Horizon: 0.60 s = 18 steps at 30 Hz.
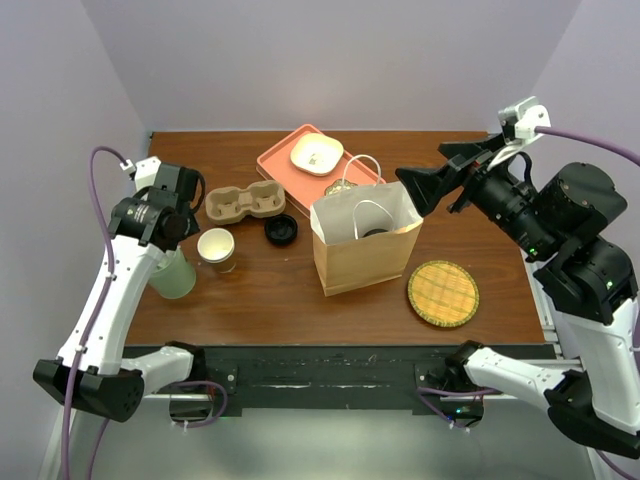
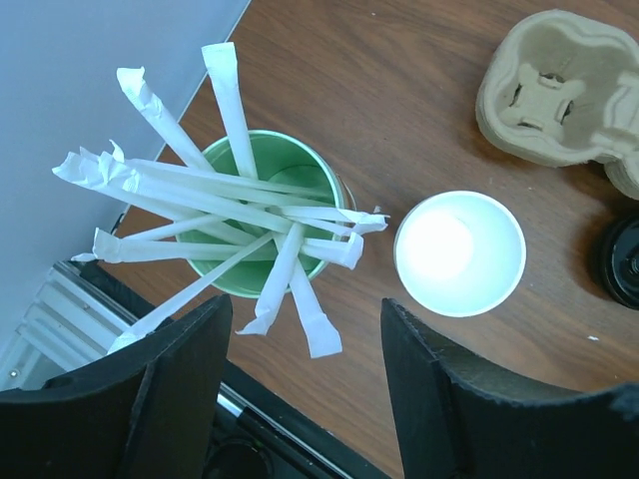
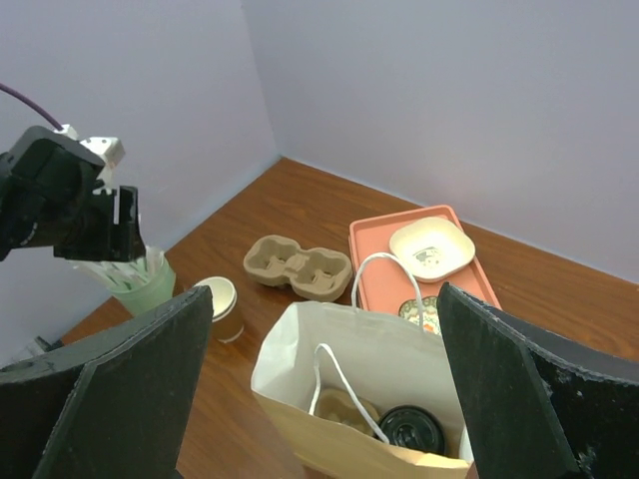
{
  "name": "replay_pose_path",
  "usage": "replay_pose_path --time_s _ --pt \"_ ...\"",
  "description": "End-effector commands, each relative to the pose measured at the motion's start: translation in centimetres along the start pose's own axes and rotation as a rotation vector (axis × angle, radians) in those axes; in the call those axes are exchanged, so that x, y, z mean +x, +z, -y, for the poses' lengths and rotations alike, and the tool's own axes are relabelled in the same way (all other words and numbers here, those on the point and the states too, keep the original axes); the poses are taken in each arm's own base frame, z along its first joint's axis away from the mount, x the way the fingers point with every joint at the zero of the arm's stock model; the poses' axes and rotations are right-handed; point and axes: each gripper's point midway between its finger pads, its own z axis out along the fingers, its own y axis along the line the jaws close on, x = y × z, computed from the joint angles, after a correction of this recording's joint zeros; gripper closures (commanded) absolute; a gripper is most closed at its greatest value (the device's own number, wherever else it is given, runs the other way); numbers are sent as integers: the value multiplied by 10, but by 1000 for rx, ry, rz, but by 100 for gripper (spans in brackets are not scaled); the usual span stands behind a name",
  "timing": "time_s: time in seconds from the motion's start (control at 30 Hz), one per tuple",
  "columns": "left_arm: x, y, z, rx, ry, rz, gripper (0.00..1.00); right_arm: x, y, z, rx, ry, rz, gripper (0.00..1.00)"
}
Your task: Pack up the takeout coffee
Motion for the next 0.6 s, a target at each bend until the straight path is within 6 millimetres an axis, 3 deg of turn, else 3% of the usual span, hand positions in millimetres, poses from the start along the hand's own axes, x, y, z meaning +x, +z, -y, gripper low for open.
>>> replay_pose_path --time_s 0.0,0.17,0.23,0.3,0.4,0.57 --pt "-6 -7 0 25 -47 13 35 5 3 1 -7 -35 -15 1" --pt "-6 -9 -12 -20 -66 36 39 8 9 2 -5 -58 -29 1" --pt "-9 -9 -7 13 -70 47 42 7 10 2 -5 -61 -30 1" --pt "-3 -6 -4 15 -65 19 45 8 14 2 -8 -64 -34 1" --pt "9 -1 -14 -51 -55 -17 49 11 16 1 -13 -67 -45 1" --pt "15 -2 -26 -84 -86 -1 49 15 18 4 0 -68 -58 1"
